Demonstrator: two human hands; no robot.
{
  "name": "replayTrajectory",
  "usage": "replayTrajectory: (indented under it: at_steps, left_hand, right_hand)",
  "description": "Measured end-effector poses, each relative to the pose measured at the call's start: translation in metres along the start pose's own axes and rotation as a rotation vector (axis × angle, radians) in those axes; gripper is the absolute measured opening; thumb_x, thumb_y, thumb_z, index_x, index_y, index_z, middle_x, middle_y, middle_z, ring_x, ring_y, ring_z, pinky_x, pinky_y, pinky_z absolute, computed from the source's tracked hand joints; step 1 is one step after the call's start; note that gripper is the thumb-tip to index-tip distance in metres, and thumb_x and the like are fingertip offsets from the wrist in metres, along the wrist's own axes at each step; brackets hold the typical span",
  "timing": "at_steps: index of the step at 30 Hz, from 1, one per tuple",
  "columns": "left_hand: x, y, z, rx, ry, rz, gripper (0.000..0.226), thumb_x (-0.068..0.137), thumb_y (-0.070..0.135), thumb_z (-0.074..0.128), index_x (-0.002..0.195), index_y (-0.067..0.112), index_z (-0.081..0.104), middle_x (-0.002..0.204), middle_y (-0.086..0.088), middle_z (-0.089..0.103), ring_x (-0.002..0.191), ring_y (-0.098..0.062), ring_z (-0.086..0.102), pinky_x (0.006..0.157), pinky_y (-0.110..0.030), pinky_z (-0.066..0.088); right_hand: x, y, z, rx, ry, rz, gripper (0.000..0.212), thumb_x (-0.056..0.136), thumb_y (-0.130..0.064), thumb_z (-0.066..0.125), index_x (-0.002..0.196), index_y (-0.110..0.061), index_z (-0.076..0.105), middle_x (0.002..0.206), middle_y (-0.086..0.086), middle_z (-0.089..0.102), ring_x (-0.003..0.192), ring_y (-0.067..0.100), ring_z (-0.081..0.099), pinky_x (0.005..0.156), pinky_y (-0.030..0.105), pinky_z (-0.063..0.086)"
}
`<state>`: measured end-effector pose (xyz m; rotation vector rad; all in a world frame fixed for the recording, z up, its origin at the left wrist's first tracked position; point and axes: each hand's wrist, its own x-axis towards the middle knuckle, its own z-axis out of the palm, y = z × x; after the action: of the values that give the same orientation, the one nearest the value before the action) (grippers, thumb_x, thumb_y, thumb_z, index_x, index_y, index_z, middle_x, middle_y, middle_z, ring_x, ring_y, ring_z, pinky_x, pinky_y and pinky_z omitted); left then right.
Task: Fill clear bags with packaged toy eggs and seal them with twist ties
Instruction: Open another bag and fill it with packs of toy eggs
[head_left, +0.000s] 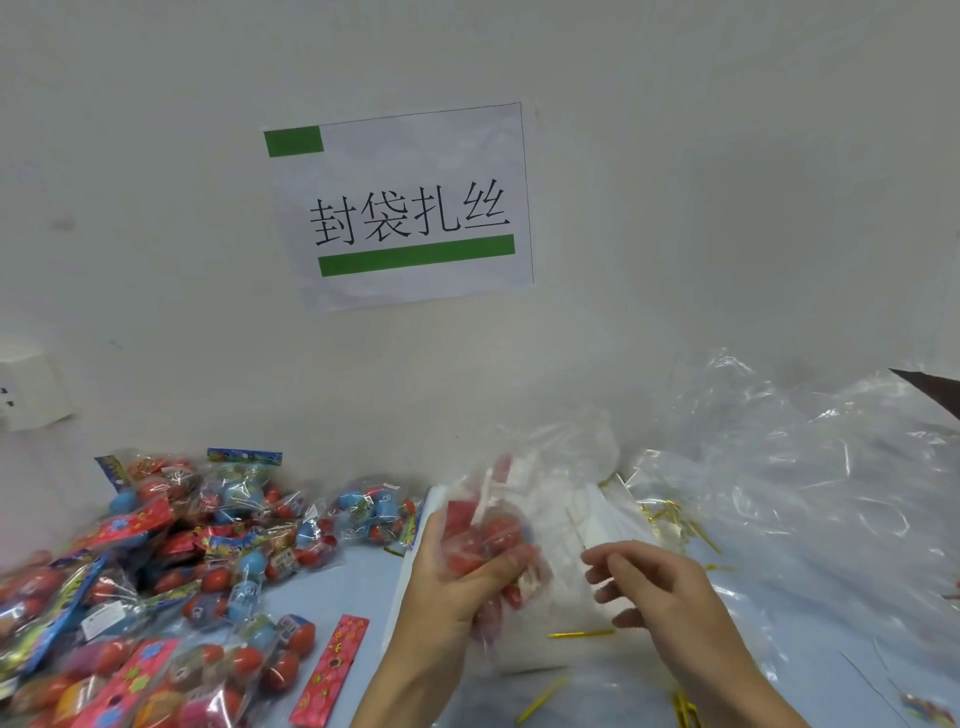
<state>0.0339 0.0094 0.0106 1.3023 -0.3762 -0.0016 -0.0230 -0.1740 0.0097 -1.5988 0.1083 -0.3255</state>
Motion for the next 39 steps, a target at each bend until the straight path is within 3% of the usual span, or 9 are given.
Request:
replayTrajectory:
  at_steps: [6, 11, 15, 20, 26, 29, 31, 37, 39]
  left_hand:
    - [-0.006, 0.000, 0.001, 0.058, -0.128, -0.051, 0.094, 0.055, 0.037, 0.097, 0.124, -0.010, 0.053, 0.078, -0.014, 0.067, 0.053, -0.021, 0.054, 0.039, -0.020, 0.034]
    - [-0.008, -0.001, 0.006, 0.173, -0.315, -0.087, 0.092, 0.060, 0.042, 0.094, 0.139, 0.014, 0.054, 0.082, -0.002, 0.065, 0.057, -0.011, 0.053, 0.044, -0.020, 0.037]
    - [-0.004, -0.003, 0.007, 0.160, -0.241, -0.041, 0.070, 0.058, 0.029, 0.095, 0.122, 0.027, 0.066, 0.090, -0.010, 0.065, 0.071, -0.019, 0.060, 0.059, -0.029, 0.047]
    - [-0.001, -0.001, 0.011, -0.039, -0.051, 0.024, 0.055, 0.061, 0.008, 0.082, 0.110, 0.029, 0.068, 0.088, -0.008, 0.068, 0.070, -0.023, 0.060, 0.068, -0.039, 0.046]
    - [-0.008, 0.002, 0.014, 0.129, -0.135, 0.040, 0.055, 0.078, -0.001, 0.078, 0.123, 0.019, 0.055, 0.084, -0.003, 0.066, 0.048, -0.012, 0.053, 0.037, -0.020, 0.038]
    - [-0.011, 0.005, 0.015, 0.158, -0.168, -0.002, 0.058, 0.078, 0.014, 0.084, 0.127, 0.022, 0.054, 0.078, 0.000, 0.067, 0.048, -0.010, 0.054, 0.037, -0.020, 0.038]
    - [-0.013, 0.008, 0.017, 0.152, -0.210, 0.009, 0.066, 0.072, 0.023, 0.085, 0.129, 0.029, 0.053, 0.087, -0.001, 0.069, 0.059, -0.013, 0.059, 0.045, -0.023, 0.040]
    - [-0.016, 0.017, 0.023, 0.166, -0.356, 0.011, 0.086, 0.068, 0.036, 0.089, 0.140, 0.026, 0.043, 0.125, 0.002, 0.067, 0.106, -0.017, 0.068, 0.087, -0.040, 0.055]
    - [-0.016, 0.016, 0.022, 0.166, -0.408, -0.001, 0.082, 0.075, 0.028, 0.086, 0.144, 0.023, 0.042, 0.137, -0.002, 0.061, 0.125, -0.021, 0.060, 0.096, -0.032, 0.052]
  right_hand:
    - [-0.004, 0.002, 0.007, 0.012, -0.157, -0.043, 0.009, 0.084, -0.007, 0.077, 0.086, -0.015, 0.078, 0.075, 0.001, 0.072, 0.060, 0.009, 0.063, 0.056, 0.019, 0.048]
    - [0.000, 0.006, 0.005, -0.050, -0.103, -0.115, 0.017, 0.076, 0.010, 0.077, 0.077, -0.006, 0.073, 0.064, 0.003, 0.068, 0.060, 0.011, 0.059, 0.057, 0.020, 0.047]
    - [-0.002, 0.004, 0.007, -0.061, -0.095, -0.131, 0.022, 0.074, 0.002, 0.082, 0.066, -0.013, 0.067, 0.063, 0.004, 0.065, 0.063, 0.015, 0.059, 0.062, 0.030, 0.048]
    - [-0.001, 0.006, 0.005, -0.129, -0.111, -0.173, 0.030, 0.083, -0.001, 0.076, 0.067, -0.025, 0.066, 0.056, -0.005, 0.051, 0.058, 0.012, 0.046, 0.061, 0.023, 0.041]
    - [-0.006, 0.003, 0.010, -0.086, -0.185, -0.206, 0.036, 0.086, -0.001, 0.073, 0.066, -0.030, 0.068, 0.071, -0.009, 0.066, 0.066, 0.007, 0.054, 0.061, 0.018, 0.040]
    - [-0.004, -0.002, 0.006, 0.050, -0.144, -0.183, 0.006, 0.082, -0.024, 0.072, 0.084, -0.018, 0.073, 0.075, 0.006, 0.068, 0.067, 0.010, 0.057, 0.060, 0.018, 0.043]
    - [-0.003, 0.001, 0.003, 0.072, -0.177, -0.113, 0.021, 0.083, -0.026, 0.076, 0.100, -0.015, 0.072, 0.086, 0.018, 0.071, 0.071, 0.013, 0.062, 0.058, 0.019, 0.047]
    - [-0.004, 0.007, 0.004, -0.079, -0.110, -0.085, 0.028, 0.075, -0.010, 0.086, 0.096, -0.023, 0.073, 0.089, -0.007, 0.078, 0.081, 0.004, 0.073, 0.066, 0.013, 0.052]
    - [-0.003, 0.010, 0.004, -0.095, -0.053, -0.049, 0.030, 0.076, -0.005, 0.084, 0.097, -0.023, 0.072, 0.082, -0.010, 0.076, 0.075, 0.003, 0.072, 0.061, 0.015, 0.053]
